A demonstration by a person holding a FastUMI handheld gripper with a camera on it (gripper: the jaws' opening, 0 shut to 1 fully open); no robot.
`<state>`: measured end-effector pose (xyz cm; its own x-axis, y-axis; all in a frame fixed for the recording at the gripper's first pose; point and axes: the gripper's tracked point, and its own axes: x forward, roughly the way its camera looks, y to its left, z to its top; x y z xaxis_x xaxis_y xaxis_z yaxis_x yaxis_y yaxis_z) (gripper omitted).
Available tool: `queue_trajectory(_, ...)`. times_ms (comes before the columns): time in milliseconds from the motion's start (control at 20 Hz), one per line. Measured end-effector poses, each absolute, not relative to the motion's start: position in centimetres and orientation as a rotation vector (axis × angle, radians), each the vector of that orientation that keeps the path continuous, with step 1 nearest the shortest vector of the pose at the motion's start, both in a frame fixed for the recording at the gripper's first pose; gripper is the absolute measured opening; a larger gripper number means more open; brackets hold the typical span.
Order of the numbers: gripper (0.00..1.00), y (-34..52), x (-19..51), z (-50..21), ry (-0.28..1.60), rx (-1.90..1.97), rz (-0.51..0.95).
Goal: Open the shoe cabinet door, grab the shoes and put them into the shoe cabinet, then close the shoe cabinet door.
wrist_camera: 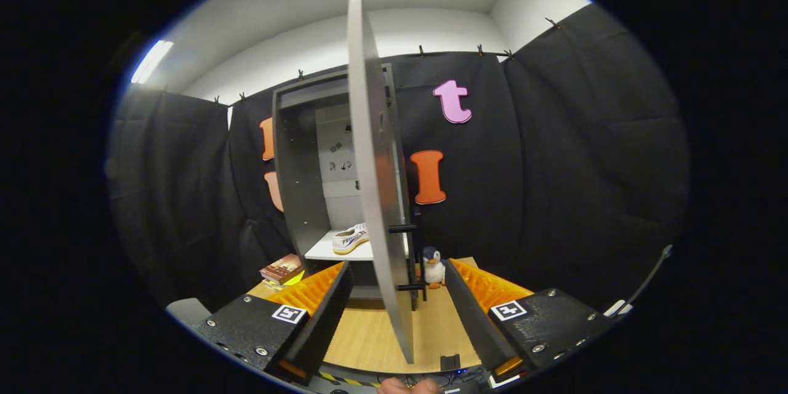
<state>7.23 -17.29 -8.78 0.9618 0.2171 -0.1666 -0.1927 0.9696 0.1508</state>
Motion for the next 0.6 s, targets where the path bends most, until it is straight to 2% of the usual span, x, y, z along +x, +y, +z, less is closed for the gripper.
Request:
queue_trajectory(350,0.95,-21.0,11.2,-11.7,0.208,0.181,0.222)
queue_trajectory(600,0.95,-18.4,12.7,-11.7,0.200,0.177,0.298)
